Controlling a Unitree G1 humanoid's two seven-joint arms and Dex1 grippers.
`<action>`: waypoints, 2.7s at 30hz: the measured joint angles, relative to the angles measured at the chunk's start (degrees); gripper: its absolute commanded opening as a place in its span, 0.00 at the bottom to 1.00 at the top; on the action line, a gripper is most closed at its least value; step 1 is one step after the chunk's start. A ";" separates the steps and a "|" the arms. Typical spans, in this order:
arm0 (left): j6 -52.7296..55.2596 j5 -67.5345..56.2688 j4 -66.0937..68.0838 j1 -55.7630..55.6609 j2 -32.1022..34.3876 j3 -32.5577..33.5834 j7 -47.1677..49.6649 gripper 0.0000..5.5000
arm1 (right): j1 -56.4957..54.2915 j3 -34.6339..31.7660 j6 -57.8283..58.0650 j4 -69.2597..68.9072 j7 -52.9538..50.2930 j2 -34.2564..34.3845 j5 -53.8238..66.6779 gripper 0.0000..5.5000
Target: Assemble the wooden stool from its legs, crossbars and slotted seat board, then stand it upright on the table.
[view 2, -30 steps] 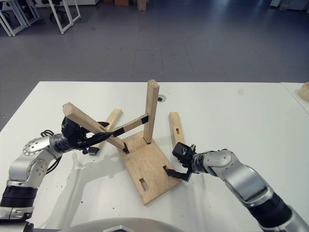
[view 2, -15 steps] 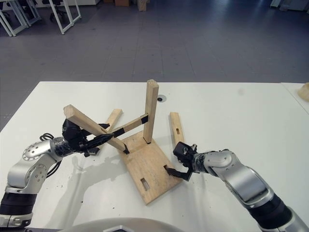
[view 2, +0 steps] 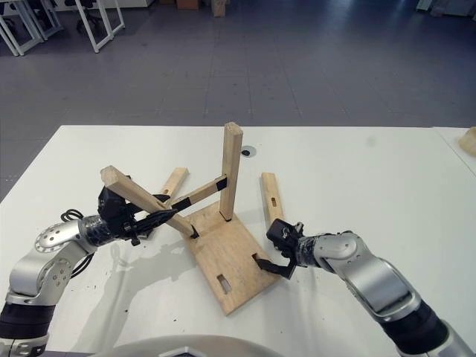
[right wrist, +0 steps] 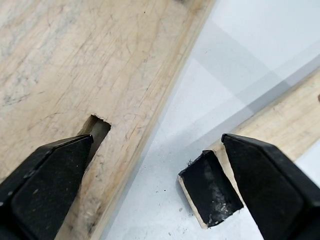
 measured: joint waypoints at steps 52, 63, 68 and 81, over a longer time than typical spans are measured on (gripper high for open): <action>1.12 1.57 14.23 -15.02 3.64 -10.45 -4.78 0.37 | -24.65 11.25 -24.51 -6.05 6.33 2.10 -24.88 0.86; 0.59 1.68 14.68 -16.37 3.42 -12.06 -4.48 0.37 | -24.47 18.21 -38.52 7.28 1.77 12.96 -42.88 0.86; 0.49 1.68 15.14 -16.77 3.21 -12.43 -4.38 0.37 | -23.09 18.88 -42.94 11.53 -0.11 15.11 -47.46 0.86; -0.29 1.95 15.34 -17.16 2.64 -13.22 -4.05 0.37 | -22.10 18.33 -48.34 18.88 -4.53 22.08 -54.95 0.69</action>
